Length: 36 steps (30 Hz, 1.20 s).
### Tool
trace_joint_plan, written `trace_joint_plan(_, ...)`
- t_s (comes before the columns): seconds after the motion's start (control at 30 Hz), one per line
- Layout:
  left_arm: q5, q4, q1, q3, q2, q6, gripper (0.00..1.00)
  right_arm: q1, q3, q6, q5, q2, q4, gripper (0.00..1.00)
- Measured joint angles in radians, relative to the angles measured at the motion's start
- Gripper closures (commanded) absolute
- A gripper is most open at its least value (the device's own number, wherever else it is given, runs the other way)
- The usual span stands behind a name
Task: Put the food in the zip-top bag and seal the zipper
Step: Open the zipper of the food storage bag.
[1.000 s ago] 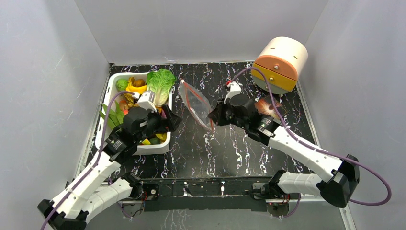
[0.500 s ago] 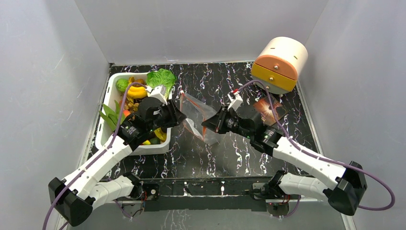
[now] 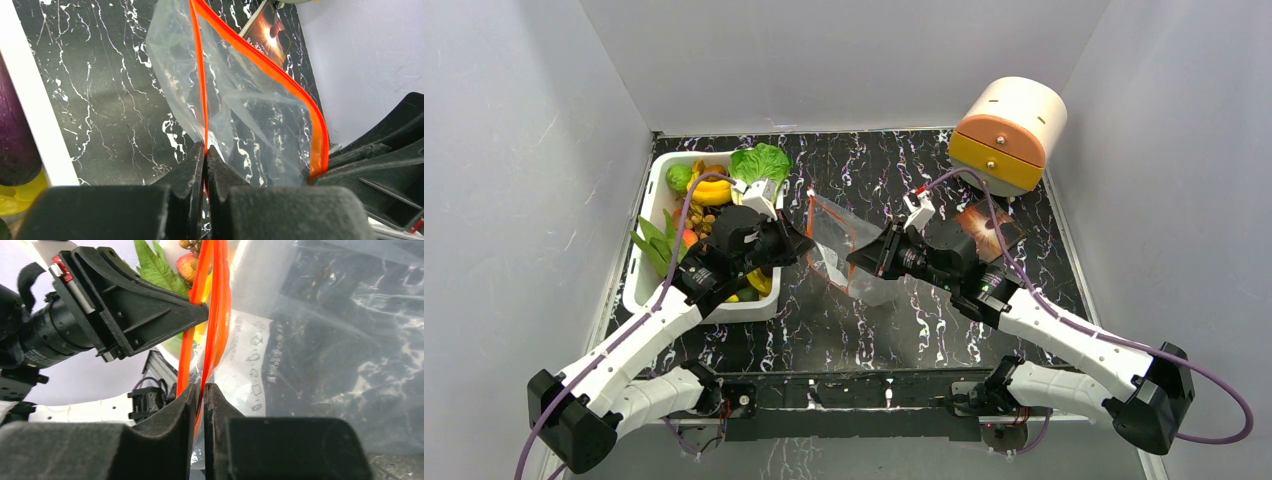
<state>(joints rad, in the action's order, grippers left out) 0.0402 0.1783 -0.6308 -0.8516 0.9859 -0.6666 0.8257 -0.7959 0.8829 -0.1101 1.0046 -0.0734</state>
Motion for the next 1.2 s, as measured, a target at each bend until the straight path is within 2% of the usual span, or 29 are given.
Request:
trace_joint_plan(0.2,0.041,-0.021,0.0,-0.007,0.003,-0.018,1.0,0.002,-0.089,-0.089,0.093,0.019,-0.125,0.59)
trace_joint_plan(0.3,0.053,-0.021,0.0,-0.01,0.002,-0.023,1.0,0.002,-0.165,-0.131,0.13,0.027,-0.174,0.54)
trace_joint_plan(0.6,0.077,-0.021,0.0,-0.01,-0.004,-0.025,1.0,0.002,-0.361,-0.225,0.168,0.126,-0.315,0.5)
trace_joint_plan(0.9,0.08,-0.021,0.0,-0.01,-0.005,-0.032,1.0,0.002,-0.43,-0.224,0.145,0.283,-0.391,0.48)
trace_joint_plan(0.97,0.08,-0.021,0.0,-0.01,-0.005,-0.033,1.0,0.002,-0.433,-0.227,0.147,0.31,-0.407,0.51)
trace_joint_plan(1.13,0.08,-0.02,0.0,-0.01,-0.008,-0.033,1.0,0.003,-0.433,-0.251,0.213,0.332,-0.456,0.86)
trace_joint_plan(1.2,0.078,-0.013,0.0,-0.01,-0.013,-0.03,1.0,0.004,-0.434,-0.264,0.264,0.332,-0.473,0.95)
